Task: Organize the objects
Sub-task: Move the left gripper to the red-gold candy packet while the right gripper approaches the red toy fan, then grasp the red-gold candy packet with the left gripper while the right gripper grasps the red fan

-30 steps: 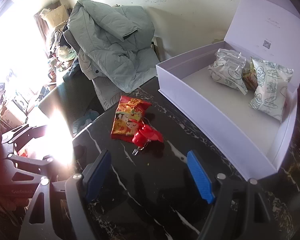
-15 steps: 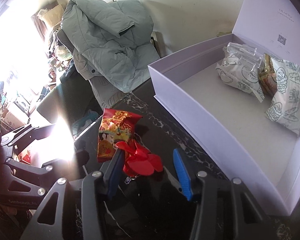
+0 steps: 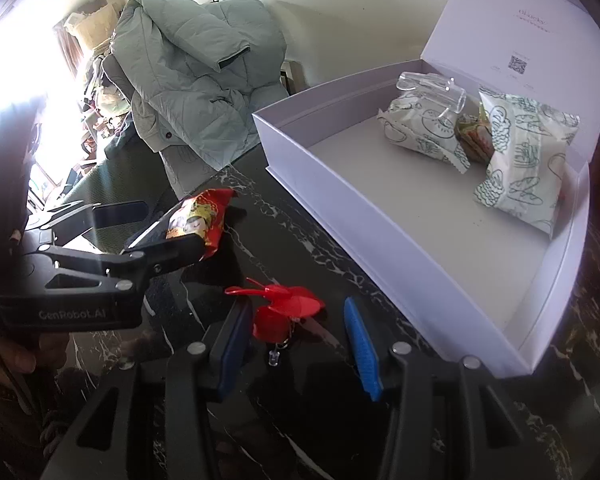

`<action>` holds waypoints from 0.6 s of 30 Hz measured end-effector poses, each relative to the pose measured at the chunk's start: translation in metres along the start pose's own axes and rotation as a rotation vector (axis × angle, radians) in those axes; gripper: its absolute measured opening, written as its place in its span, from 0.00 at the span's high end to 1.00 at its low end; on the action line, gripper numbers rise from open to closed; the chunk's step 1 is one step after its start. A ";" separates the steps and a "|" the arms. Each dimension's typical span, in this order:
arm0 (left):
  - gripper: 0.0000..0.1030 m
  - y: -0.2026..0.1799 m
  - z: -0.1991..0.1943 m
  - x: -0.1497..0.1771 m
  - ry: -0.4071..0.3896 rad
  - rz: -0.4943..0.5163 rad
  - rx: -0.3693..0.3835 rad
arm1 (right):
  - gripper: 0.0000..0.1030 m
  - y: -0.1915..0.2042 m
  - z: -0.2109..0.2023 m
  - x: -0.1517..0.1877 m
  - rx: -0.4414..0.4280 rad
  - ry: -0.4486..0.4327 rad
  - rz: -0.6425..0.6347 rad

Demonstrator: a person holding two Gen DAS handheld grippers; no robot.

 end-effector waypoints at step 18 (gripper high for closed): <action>0.41 -0.010 0.022 -0.012 -0.020 0.026 -0.012 | 0.61 -0.005 0.004 0.006 -0.051 -0.037 0.030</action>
Point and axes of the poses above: each gripper's, at about its wrist camera, not at the fingertips, and z roughly the way its jaws point, y to its left, x to its underside, the point moved 7 cm from there along z, roughly the way its jaws point, and after that the axes turned 1 degree about y, right-handed, at the moved point
